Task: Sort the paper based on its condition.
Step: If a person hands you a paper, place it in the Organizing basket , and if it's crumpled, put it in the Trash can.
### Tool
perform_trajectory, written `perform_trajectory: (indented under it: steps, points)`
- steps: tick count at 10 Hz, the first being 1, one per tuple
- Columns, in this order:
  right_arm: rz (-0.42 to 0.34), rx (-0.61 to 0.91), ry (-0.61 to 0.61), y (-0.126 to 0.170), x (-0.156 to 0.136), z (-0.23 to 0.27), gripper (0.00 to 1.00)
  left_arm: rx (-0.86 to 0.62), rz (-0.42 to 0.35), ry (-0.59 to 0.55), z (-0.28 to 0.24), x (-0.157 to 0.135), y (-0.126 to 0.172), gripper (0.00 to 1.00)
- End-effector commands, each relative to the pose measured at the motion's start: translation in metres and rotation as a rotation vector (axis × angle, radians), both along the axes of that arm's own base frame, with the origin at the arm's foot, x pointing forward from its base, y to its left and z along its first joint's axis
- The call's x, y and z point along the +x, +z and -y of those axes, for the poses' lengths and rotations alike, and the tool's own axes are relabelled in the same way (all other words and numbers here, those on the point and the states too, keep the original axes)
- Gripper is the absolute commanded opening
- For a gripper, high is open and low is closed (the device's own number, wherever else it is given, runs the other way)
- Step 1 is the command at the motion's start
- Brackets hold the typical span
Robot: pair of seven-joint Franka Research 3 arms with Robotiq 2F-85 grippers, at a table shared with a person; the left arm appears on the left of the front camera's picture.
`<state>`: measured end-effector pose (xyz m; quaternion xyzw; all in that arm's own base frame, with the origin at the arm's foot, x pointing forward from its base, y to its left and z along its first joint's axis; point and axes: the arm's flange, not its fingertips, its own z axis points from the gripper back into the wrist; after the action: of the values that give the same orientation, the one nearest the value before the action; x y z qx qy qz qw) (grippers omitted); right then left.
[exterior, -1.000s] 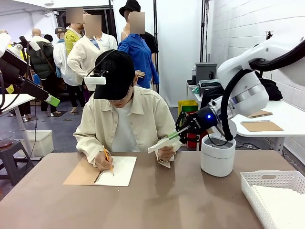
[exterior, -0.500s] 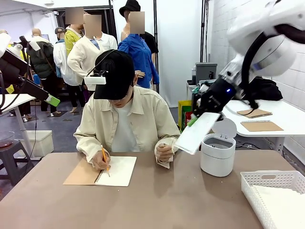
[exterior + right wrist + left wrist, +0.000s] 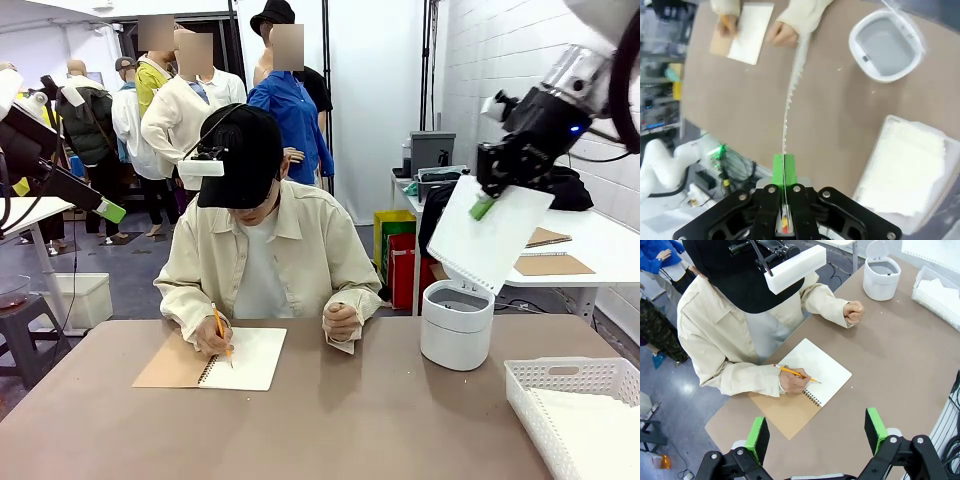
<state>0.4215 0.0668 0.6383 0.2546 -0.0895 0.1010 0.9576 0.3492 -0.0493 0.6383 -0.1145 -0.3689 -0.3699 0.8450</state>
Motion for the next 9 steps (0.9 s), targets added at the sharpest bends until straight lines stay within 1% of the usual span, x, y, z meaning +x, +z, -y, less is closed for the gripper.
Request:
perform_trajectory:
  steps: [1,2,3,4,5,6,7,8,9]
  points:
    - [0.082,-0.098,0.017,-0.034,-0.007,0.024,0.0,-0.001,-0.001,0.001,0.0,0.0,0.0,1.0]
    - [0.093,-0.137,0.002,-0.05,-0.008,0.042,0.0,-0.001,-0.001,0.001,0.0,0.0,0.0,1.0]
    - [0.083,-0.168,-0.049,-0.066,-0.013,0.06,0.0,-0.001,-0.001,0.001,0.0,0.0,0.0,1.0]
    - [0.106,-0.195,-0.06,-0.077,-0.012,0.075,0.0,-0.001,-0.001,0.001,0.0,0.0,0.0,1.0]
    - [0.135,-0.223,-0.06,-0.084,-0.025,0.085,0.0,-0.001,-0.001,0.001,0.0,0.0,0.0,1.0]
    - [0.127,-0.266,-0.043,-0.088,-0.035,0.096,0.0,-0.001,-0.001,0.001,0.0,0.0,0.0,1.0]
    - [0.116,-0.279,-0.043,-0.098,-0.044,0.105,0.0,-0.001,-0.001,0.001,0.0,0.0,0.0,1.0]
    - [0.097,-0.287,-0.066,-0.115,-0.054,0.111,0.0,-0.001,-0.001,0.001,0.0,0.0,0.0,1.0]
    - [0.026,-0.288,-0.12,-0.128,-0.049,0.117,0.0,-0.001,-0.001,0.001,0.0,0.0,0.0,1.0]
